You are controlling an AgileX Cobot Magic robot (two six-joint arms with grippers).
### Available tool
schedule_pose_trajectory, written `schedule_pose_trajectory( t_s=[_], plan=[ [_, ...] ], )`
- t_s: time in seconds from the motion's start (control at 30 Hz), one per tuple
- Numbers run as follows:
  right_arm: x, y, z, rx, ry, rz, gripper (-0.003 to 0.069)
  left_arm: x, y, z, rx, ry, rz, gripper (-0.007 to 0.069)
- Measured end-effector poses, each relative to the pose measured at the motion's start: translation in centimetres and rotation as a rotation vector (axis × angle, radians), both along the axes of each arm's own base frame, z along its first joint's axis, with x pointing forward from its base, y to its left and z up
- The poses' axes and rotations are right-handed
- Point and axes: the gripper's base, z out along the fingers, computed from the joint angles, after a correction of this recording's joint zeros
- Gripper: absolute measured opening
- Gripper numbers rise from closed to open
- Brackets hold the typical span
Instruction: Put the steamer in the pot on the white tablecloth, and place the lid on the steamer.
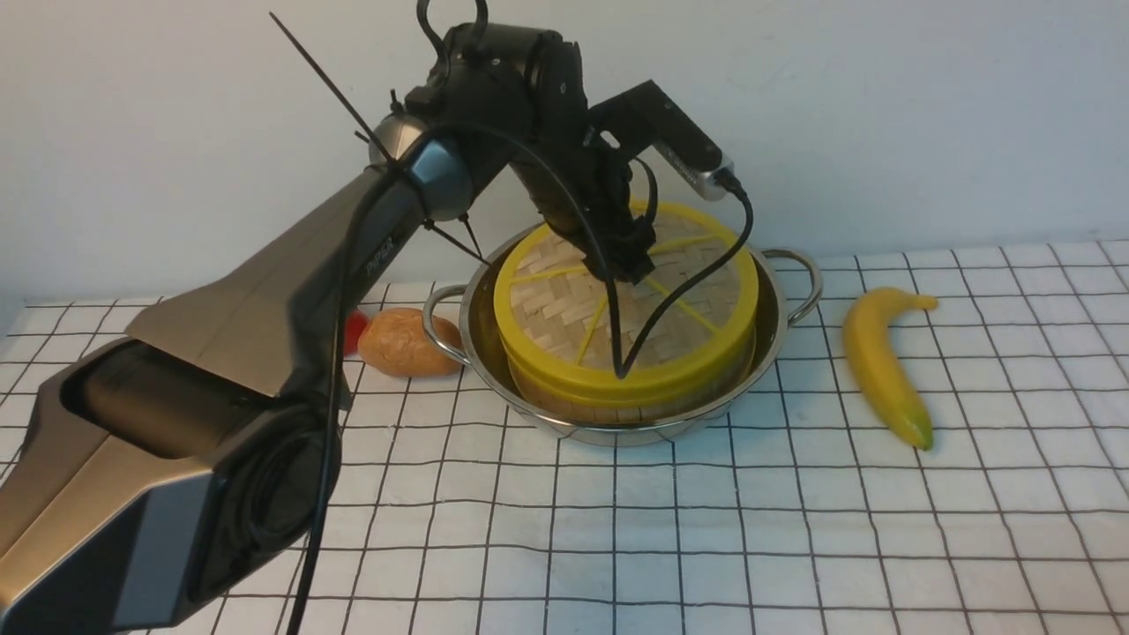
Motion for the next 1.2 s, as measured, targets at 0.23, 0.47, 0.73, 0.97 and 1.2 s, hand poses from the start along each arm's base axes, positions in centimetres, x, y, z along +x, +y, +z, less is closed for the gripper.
schedule_pose_trajectory(
  t_s=[0.23,0.47,0.73,0.97,1.2],
  plan=[
    [0.0,0.0,0.0,0.0,0.0,0.0,0.024,-1.0,2.5,4.2,0.03,-0.017,0.126,0.068],
    [0.0,0.0,0.0,0.0,0.0,0.0,0.024,-3.4,5.5,12.2,-0.091,-0.127,0.252,0.0593],
    [0.0,0.0,0.0,0.0,0.0,0.0,0.024,-8.3,7.7,20.9,-0.244,-0.278,0.324,0.0424],
    [0.0,0.0,0.0,0.0,0.0,0.0,0.024,-9.4,8.5,22.5,-0.236,-0.334,0.337,0.0284],
    [0.0,0.0,0.0,0.0,0.0,0.0,0.024,-9.2,9.9,22.7,-0.228,-0.356,0.458,0.0181]
  ],
)
